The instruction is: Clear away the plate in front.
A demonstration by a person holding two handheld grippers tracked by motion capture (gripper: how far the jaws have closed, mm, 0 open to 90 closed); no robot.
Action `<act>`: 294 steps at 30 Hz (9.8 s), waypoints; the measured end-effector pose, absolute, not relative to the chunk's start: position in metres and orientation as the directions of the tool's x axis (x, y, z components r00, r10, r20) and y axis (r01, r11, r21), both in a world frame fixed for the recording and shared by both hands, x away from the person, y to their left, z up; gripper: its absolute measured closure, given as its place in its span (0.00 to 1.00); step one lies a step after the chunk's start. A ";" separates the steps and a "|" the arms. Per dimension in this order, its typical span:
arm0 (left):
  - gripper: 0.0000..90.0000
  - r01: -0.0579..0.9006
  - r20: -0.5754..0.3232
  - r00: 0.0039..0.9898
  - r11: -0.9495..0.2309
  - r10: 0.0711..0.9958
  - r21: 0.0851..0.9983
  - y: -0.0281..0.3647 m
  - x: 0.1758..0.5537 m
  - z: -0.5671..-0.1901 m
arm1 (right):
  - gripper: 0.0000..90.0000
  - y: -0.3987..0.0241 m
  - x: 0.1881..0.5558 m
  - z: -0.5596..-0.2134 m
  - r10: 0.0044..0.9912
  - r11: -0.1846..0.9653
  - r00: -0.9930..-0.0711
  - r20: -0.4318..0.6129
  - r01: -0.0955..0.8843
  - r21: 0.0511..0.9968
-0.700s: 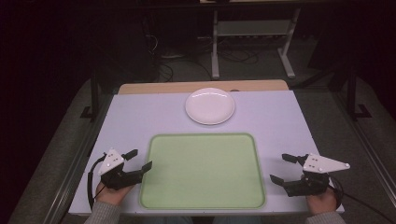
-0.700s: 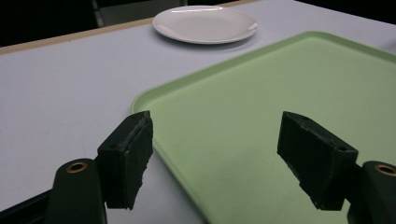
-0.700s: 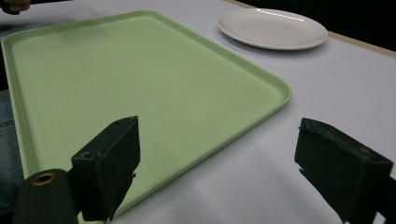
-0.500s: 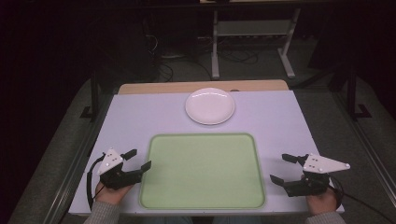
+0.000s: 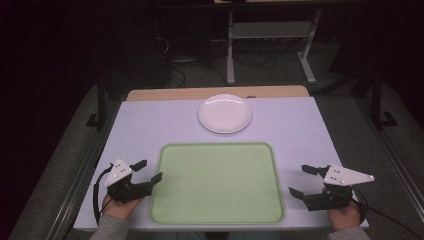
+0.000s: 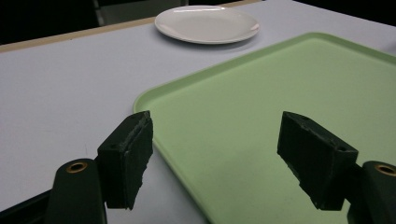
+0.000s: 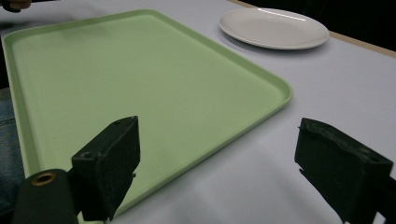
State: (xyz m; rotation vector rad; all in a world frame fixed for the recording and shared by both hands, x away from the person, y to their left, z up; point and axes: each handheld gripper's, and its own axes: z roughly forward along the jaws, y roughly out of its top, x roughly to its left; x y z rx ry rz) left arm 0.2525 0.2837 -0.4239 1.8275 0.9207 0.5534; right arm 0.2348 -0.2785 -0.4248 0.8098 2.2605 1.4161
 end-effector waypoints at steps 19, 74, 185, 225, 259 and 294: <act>0.29 0.363 -0.057 0.612 -0.216 0.789 0.906 0.284 0.256 -0.424 | 0.15 -0.279 0.234 -0.424 0.631 0.336 -0.775 0.002 0.276 0.901; 0.30 0.546 -0.309 0.610 -0.106 0.730 0.831 0.178 0.398 -0.375 | 0.15 -0.281 0.234 -0.424 0.625 0.316 -0.781 0.010 0.264 0.911; 0.96 0.747 -0.918 -0.061 0.629 0.391 0.218 0.158 0.483 -0.468 | 0.15 -0.278 0.236 -0.426 0.630 0.299 -0.776 0.022 0.268 0.916; 0.96 0.686 -0.931 0.086 0.657 0.354 0.313 0.224 0.404 -0.434 | 0.15 -0.276 0.233 -0.424 0.626 0.319 -0.780 -0.014 0.240 0.917; 0.96 0.721 -0.899 0.156 0.576 0.408 0.386 0.254 0.344 -0.437 | 0.15 -0.274 0.233 -0.424 0.637 0.319 -0.771 -0.009 0.253 0.913; 0.96 0.795 -0.876 0.216 0.443 0.430 0.414 0.253 0.307 -0.448 | 0.15 -0.271 0.233 -0.424 0.624 0.331 -0.781 -0.015 0.247 0.911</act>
